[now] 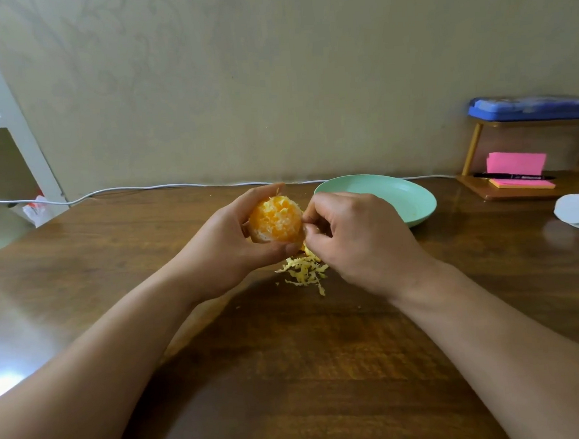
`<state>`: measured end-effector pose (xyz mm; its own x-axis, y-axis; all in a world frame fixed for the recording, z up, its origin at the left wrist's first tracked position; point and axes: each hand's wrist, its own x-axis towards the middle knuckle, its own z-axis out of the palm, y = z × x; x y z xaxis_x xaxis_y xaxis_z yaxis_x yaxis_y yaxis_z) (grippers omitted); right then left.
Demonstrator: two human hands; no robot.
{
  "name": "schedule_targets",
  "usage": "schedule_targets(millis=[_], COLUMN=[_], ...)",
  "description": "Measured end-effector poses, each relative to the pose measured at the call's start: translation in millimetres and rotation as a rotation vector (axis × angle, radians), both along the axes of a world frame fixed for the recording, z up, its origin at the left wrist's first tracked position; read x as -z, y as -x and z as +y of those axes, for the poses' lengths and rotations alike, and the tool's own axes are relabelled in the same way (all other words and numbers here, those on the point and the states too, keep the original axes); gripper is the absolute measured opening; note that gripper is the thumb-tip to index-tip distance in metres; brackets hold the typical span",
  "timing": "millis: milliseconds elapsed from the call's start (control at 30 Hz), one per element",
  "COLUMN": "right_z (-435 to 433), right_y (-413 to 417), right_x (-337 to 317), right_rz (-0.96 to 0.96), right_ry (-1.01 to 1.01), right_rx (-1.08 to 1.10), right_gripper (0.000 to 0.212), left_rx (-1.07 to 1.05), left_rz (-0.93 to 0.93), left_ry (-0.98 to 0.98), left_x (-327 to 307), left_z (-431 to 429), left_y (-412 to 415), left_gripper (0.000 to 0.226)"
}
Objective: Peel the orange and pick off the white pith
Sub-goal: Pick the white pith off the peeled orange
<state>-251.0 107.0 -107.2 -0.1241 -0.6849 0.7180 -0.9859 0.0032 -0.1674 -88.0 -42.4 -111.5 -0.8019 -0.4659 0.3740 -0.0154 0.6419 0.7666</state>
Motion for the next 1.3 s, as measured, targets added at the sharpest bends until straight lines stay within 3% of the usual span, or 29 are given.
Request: schedule_targets(millis=[133,333,600,767,900,1000,1100,1300], right_z=[0,1,1,1,1,1,2,2], right_y=[0,9,23,24,15,13,11,7], right_x=[1,3,4,7,8,5,-2,1], right_rz=[-0.055,-0.406,-0.651,-0.614,-0.443,-0.406,-0.499,-0.475], right_ry=[0.041,0.054,0.066,-0.05,-0.245,-0.13,-0.057,-0.122], right_rx=[-0.002,-0.078,-0.126,-0.078,-0.002,0.001,-0.06,-0.121], right_gripper=[0.014,0.014,0.011,0.016,0.005,0.008,0.011,0.005], left_rx=[0.043,0.16,0.293,0.315,0.281,0.222,0.167,0.074], left_rz=[0.035,0.031,0.037,0.128,0.105,0.039,-0.018,-0.134], left_ry=[-0.069,-0.277,-0.533,-0.67,-0.637,-0.53,-0.436,-0.181], left_x=[2,4,9,8,9,11,10,6], left_z=[0,-4,-14,-18,-22,-22,-19,-11], left_y=[2,2,1,-2,-3,-1,-1,-1], left_gripper=[0.087,0.084,0.086,0.078,0.073,0.08,0.076,0.081])
